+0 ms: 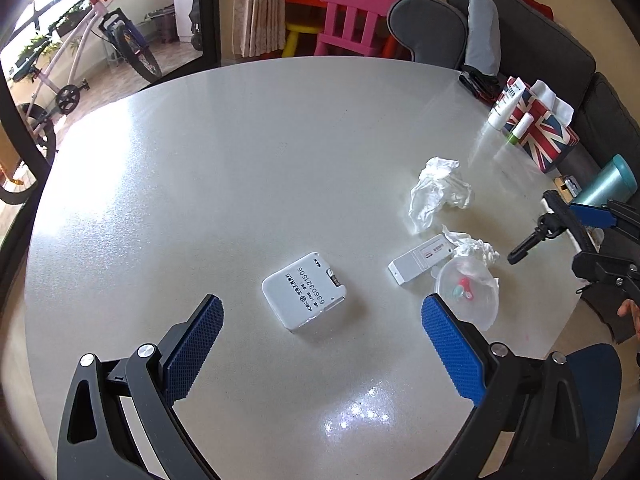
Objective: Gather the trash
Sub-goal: 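Grasp the white square charger with the left tool while the right tool holds the pouch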
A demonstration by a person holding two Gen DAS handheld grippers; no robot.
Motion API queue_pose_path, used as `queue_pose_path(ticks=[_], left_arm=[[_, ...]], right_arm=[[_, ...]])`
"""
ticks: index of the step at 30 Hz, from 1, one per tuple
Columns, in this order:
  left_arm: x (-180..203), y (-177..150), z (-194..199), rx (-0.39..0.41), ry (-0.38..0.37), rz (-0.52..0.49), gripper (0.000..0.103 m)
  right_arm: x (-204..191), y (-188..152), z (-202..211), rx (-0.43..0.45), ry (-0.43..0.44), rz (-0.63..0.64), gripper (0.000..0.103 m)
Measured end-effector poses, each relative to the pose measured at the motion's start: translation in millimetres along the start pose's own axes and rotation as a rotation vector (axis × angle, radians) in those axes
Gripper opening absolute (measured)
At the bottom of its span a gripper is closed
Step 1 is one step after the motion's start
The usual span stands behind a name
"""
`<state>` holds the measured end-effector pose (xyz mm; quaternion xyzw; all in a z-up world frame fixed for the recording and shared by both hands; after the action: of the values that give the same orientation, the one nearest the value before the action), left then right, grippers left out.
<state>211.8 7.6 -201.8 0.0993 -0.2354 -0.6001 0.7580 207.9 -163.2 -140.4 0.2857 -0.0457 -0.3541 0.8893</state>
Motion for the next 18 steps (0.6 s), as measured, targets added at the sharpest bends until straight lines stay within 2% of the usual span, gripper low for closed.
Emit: queue_pose_path(ticks=[10,18], left_arm=[[-14,1,-31,-0.031,0.061,-0.054,0.095],[-11,1,-37,-0.030,0.067,-0.083,0.074]], right_arm=[[4,-2,-3,-0.002,0.009,-0.013,0.082],[3,-3,-7,-0.003,0.017,-0.017,0.082]])
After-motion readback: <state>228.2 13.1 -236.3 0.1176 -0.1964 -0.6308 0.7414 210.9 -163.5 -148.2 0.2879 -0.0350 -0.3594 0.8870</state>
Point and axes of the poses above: each gripper's, at about its wrist camera, not at the fingertips, and z roughly against the way its jaws point, x to its right, y to its top, the point moved 8 cm from there along -z, roughly the way its jaws point, and after that the axes turned 15 degrees about z, right-handed, at the moved point
